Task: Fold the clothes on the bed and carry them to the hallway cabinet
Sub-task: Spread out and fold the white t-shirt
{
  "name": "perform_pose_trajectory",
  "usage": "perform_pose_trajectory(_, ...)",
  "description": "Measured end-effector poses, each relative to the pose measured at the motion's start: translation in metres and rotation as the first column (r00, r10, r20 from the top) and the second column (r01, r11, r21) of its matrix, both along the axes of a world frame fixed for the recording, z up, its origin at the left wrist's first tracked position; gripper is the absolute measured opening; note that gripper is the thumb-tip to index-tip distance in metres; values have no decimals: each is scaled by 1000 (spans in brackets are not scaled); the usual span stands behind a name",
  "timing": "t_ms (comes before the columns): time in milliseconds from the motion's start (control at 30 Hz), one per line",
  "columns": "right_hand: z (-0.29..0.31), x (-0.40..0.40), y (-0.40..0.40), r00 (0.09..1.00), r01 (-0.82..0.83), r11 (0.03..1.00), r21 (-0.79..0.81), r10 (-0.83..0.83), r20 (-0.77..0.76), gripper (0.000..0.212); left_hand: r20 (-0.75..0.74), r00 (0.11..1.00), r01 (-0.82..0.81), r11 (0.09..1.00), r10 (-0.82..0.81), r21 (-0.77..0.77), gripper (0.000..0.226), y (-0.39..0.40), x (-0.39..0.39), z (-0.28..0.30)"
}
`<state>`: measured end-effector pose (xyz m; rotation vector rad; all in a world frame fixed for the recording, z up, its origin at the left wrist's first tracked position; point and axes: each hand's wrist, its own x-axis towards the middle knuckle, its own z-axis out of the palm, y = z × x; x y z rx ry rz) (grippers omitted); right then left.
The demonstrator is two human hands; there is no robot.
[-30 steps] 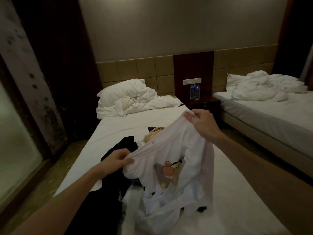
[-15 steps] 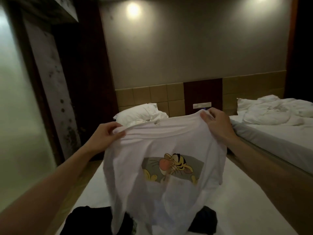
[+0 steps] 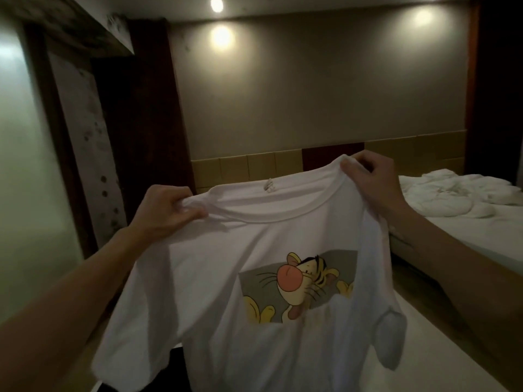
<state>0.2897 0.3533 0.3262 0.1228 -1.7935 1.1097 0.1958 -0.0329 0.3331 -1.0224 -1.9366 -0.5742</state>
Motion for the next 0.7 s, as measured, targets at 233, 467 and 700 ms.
perform_pose_trajectory(233, -34, -67, 21, 991, 37, 998, 46, -42, 130, 12, 129, 976, -159, 980, 174, -122, 62, 27, -89, -38)
perform_pose_trajectory(467, -155, -226, 33, 849, -34, 983, 183, -69, 525, 22, 341, 751, -393, 798, 566, -457, 49, 54, -231, -156)
perform_pose_trajectory(700, -317, -352, 23, 695, -45, 980, 193, -108, 711, 30, 621, 532, -366, 818, 575, -444, 45, 70, -339, -335)
